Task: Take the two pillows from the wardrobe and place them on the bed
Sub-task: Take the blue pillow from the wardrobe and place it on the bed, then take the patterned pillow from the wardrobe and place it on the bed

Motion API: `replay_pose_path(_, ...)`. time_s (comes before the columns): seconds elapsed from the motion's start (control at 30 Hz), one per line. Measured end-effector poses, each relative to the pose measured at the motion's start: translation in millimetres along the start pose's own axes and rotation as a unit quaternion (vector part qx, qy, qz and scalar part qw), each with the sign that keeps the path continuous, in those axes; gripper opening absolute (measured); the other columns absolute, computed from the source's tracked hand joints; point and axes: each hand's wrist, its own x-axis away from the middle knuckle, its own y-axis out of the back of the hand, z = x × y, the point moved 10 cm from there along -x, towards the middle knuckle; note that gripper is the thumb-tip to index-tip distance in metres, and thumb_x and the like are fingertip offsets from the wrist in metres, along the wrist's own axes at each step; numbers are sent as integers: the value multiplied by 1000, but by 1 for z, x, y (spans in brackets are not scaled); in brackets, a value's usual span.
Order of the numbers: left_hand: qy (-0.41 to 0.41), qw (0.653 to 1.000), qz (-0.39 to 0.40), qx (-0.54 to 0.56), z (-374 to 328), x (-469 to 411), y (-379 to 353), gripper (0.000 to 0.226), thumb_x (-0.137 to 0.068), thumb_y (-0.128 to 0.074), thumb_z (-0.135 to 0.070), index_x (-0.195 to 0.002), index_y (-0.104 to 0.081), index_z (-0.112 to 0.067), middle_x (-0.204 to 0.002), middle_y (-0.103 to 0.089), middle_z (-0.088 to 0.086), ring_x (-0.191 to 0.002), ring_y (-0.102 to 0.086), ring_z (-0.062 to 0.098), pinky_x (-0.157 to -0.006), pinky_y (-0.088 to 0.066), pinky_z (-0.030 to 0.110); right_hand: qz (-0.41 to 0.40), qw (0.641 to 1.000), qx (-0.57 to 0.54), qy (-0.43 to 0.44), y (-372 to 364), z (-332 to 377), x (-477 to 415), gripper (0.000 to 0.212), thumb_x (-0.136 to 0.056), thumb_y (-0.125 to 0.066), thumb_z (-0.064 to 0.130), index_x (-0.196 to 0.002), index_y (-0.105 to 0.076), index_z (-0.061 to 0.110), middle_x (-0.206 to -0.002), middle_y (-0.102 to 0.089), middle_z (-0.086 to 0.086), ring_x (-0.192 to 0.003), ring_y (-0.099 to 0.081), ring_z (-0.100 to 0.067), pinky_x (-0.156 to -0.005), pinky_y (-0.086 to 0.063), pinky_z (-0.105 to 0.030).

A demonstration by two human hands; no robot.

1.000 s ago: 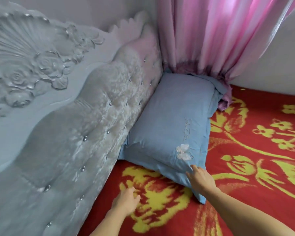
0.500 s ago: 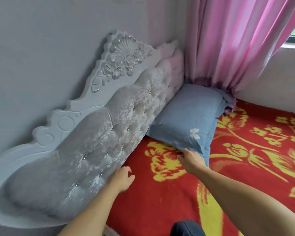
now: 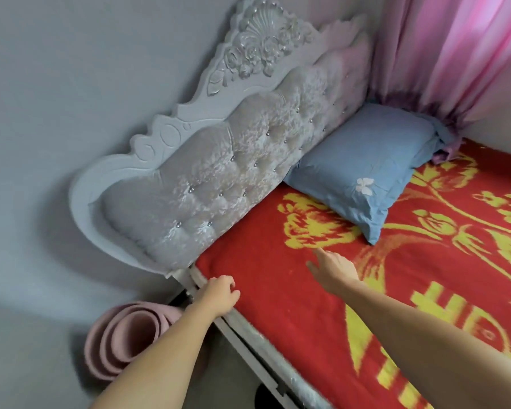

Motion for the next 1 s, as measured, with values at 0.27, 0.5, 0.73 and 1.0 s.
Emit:
replay_pose_path(0.27, 41, 995, -68, 53, 32, 182, -47, 23, -87, -53, -34, -99, -63, -17, -99, -69, 6, -91, -63, 27, -80, -52, 37, 16, 988, 31, 148, 19, 54, 136, 36, -94, -44, 44, -116, -54, 18, -109, -65, -7, -99, -63, -31, -75, -49, -39)
replay_pose_path(0.5, 135, 982, -107, 79, 108, 346, -93, 29, -86, -52, -38, -107, -61, -21, -107, -67, 6, -98, -62, 28, -80, -51, 35, 66, 948, 79, 300, 11, 167, 243, 32, -93, -44, 42, -101, -62, 17, -105, -67, -7, -94, -63, -32, -75, -48, -39)
replay_pose_path(0.73, 282, 946, -107, 122, 247, 517, -171, 31, -87, -52, -39, -109, -60, -18, -119, -63, 10, -107, -59, 30, -86, -48, 34, 146, 864, 141, 460, -67, 312, 393, 31, -91, -45, 42, -99, -65, 20, -111, -68, -9, -101, -63, -33, -81, -49, -37)
replay_pose_path(1.0, 341, 919, -98, 172, 397, 658, -239, 34, -87, -53, -38, -115, -57, -21, -123, -61, 6, -111, -58, 25, -91, -45, 33, 196, 814, 154, 525, -174, 440, 554, 33, -92, -45, 47, -106, -63, 23, -108, -69, -7, -96, -64, -30, -80, -51, -36)
